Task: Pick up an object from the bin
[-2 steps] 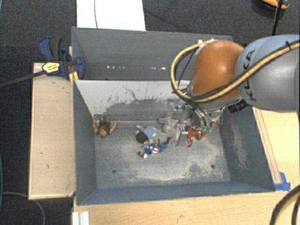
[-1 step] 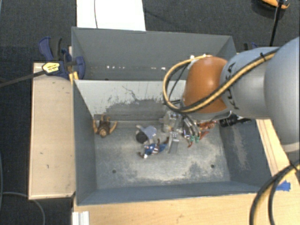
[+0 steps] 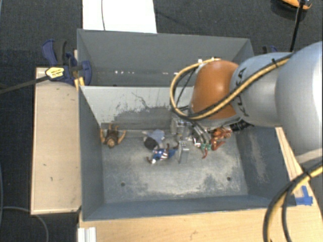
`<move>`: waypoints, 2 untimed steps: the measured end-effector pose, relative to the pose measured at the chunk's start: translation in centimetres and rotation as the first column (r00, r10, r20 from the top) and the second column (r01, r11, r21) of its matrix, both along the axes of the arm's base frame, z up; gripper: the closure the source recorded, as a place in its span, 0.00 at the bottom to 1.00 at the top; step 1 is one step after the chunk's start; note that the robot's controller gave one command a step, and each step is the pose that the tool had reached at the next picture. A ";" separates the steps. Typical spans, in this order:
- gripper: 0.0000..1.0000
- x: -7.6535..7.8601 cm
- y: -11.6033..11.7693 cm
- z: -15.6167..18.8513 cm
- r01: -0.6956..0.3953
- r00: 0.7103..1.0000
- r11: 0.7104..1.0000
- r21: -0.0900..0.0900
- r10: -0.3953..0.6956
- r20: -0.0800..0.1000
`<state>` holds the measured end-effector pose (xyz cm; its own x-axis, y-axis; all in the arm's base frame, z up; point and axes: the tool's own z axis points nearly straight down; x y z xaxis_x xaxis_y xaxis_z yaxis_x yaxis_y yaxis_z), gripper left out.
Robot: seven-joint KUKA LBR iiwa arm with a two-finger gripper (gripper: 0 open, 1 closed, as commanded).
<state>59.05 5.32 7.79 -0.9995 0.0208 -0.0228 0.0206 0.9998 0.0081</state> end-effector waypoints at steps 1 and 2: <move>0.00 0.0 0.7 -0.3 -0.108 0.994 0.994 -0.009 0.108 0.002; 0.00 -0.2 4.7 -0.1 -0.296 0.955 0.955 -0.010 0.296 0.008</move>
Offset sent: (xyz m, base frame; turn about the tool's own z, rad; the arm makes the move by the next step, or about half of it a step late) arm -0.0042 0.0596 -0.0006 -0.3241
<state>58.87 9.99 7.68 -0.9606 -0.2762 -0.0306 -0.2763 0.9611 -0.0015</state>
